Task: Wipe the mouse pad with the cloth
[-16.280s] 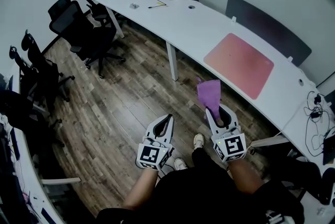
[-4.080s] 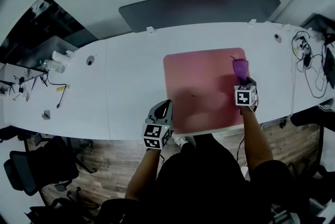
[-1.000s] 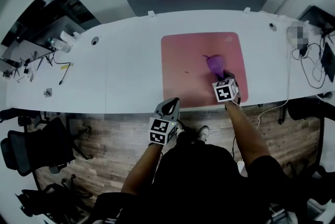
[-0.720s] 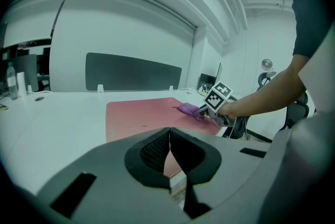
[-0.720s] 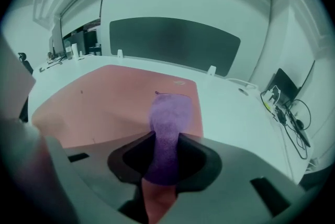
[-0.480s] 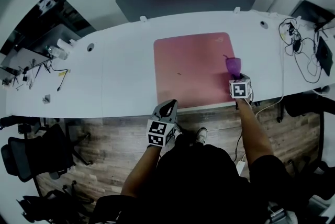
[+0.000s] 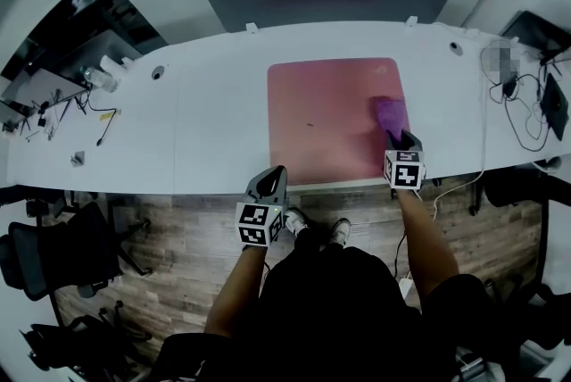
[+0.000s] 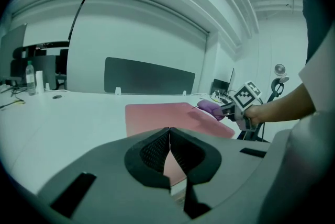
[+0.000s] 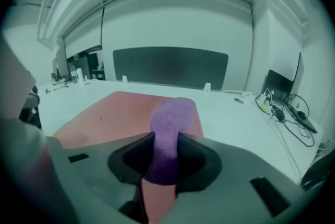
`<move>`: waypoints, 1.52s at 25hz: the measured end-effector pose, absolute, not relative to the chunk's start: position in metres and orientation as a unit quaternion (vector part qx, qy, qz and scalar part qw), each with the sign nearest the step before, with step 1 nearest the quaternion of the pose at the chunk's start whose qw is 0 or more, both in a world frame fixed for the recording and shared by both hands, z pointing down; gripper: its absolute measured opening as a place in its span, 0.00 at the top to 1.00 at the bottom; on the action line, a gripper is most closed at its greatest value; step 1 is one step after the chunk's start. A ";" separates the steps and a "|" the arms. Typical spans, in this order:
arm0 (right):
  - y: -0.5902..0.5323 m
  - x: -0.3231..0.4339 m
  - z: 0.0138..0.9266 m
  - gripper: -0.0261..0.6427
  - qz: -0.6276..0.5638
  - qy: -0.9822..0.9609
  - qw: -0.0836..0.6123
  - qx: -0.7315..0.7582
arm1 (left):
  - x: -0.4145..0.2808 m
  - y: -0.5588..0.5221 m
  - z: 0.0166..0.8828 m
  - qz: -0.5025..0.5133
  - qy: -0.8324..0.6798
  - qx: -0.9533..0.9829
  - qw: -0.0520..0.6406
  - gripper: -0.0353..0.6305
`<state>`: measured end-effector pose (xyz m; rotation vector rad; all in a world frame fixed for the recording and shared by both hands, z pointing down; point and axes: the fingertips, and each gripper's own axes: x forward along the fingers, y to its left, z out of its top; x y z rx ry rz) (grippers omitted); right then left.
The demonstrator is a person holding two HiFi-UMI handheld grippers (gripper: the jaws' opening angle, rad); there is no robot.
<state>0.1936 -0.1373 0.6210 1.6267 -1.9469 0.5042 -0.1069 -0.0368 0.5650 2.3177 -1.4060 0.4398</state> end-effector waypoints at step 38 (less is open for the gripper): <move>-0.046 -0.125 0.680 0.75 0.243 -0.838 0.377 0.312 | -0.183 -0.003 0.598 0.179 -0.570 0.770 0.223 0.91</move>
